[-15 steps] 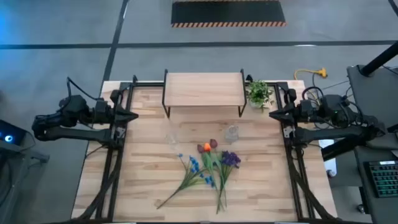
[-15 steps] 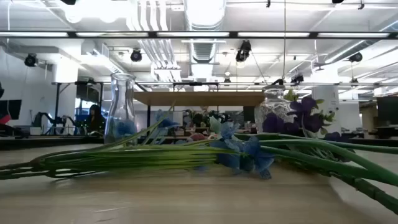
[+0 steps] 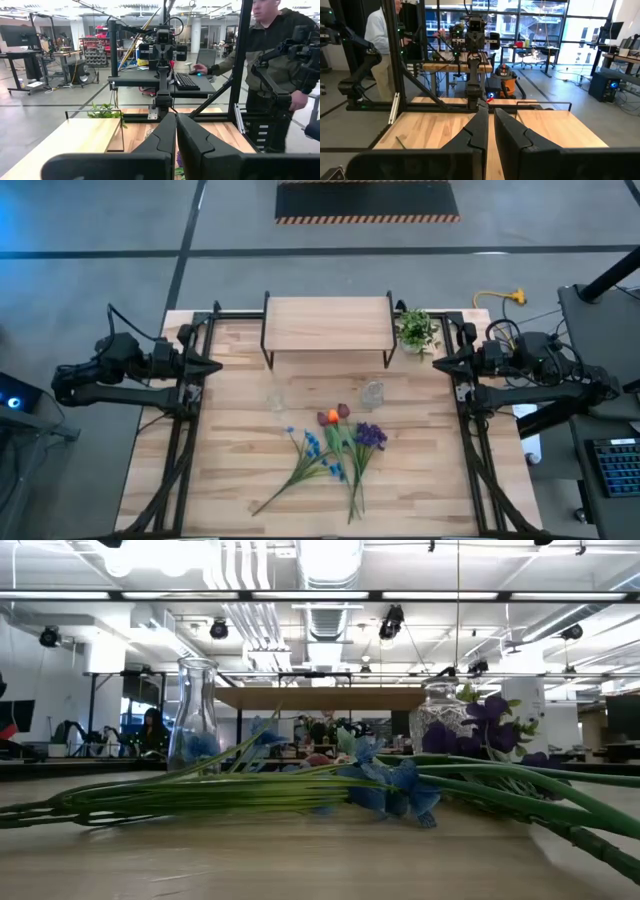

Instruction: Pick and place flowers into a vace then onto a shelf

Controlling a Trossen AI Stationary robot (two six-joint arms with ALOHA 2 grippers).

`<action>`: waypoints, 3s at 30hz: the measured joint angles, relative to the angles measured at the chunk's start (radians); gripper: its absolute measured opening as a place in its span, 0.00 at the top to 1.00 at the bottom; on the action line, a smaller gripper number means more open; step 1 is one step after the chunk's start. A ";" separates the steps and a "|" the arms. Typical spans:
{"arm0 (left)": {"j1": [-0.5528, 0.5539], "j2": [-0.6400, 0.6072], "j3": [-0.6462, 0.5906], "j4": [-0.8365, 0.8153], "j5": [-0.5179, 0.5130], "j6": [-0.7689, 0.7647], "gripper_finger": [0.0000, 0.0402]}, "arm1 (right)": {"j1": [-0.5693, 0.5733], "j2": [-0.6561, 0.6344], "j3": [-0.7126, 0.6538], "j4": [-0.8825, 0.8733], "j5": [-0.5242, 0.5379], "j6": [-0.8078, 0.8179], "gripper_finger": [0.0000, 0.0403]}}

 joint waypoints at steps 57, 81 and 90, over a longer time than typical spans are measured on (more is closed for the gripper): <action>0.000 0.000 0.000 0.000 0.000 0.000 1.00 | 0.000 0.006 0.000 0.063 0.001 0.248 0.94; 0.000 0.086 0.000 0.245 0.000 -0.377 1.00 | 0.000 0.140 0.000 0.271 -0.165 0.581 0.94; 0.000 0.154 0.000 0.240 -0.006 -0.387 1.00 | 0.075 0.374 0.017 0.269 -0.207 0.526 0.94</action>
